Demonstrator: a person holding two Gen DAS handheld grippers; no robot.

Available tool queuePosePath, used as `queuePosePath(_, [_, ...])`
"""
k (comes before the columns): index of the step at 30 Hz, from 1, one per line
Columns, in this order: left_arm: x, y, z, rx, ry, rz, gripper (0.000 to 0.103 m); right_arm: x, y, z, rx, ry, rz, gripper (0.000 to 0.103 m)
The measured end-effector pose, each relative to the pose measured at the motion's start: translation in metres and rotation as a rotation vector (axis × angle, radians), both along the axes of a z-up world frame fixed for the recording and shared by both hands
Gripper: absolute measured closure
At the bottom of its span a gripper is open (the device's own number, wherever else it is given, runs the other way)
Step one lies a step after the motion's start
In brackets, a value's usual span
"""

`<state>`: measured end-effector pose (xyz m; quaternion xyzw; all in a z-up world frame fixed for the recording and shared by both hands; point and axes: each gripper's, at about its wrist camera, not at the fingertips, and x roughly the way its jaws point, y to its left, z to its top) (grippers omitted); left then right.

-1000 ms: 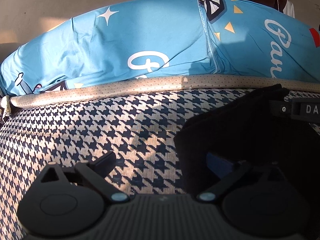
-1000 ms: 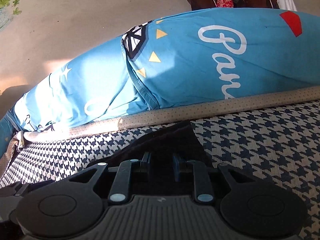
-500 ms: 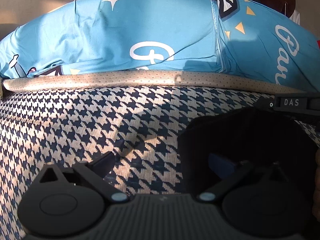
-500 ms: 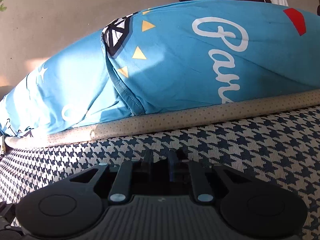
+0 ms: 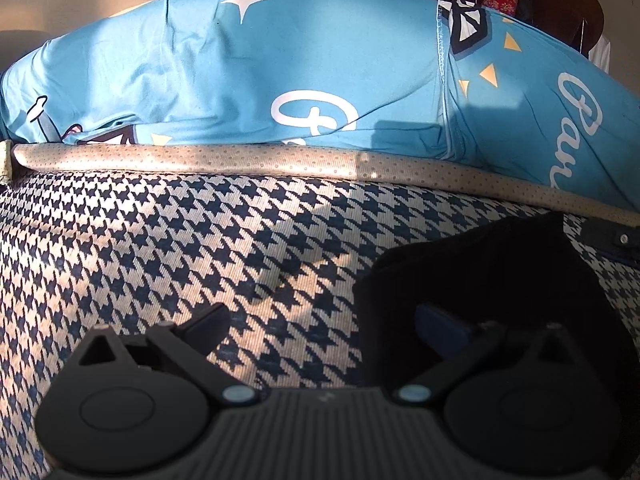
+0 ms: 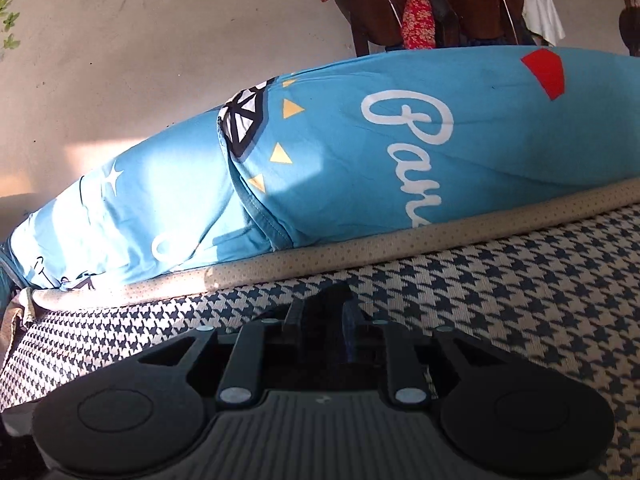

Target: Fold clothes

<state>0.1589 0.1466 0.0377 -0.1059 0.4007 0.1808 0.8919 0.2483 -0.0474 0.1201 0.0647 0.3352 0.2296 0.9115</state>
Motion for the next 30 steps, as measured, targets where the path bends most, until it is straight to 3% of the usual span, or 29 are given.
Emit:
queuePosePath(10, [-0.009,-0.027,0.007,0.012,0.003,-0.072,0.000,-0.056,-0.046,0.012,-0.067,0.036,-0.051,0.082])
queuePosePath(15, [-0.011,-0.037,0.006,0.033,0.006,-0.104,0.000,-0.064,-0.057,0.009,-0.032,0.102,-0.026,0.081])
queuePosePath(21, [-0.003,-0.033,-0.005,0.035,0.015,-0.097,0.000,-0.075,-0.047,0.001,-0.128,0.084,0.051,0.081])
queuePosePath(24, [0.000,-0.029,-0.013,0.057,0.022,-0.074,0.000,-0.074,-0.044,-0.013,-0.200,0.127,0.073,0.081])
queuePosePath(28, [0.002,-0.011,-0.015,-0.025,0.029,-0.033,0.000,-0.075,-0.047,-0.020,-0.250,0.133,0.095,0.081])
queuePosePath(30, [0.002,-0.010,-0.014,-0.025,0.031,-0.035,0.000,-0.077,-0.048,-0.019,-0.273,0.132,0.100,0.081])
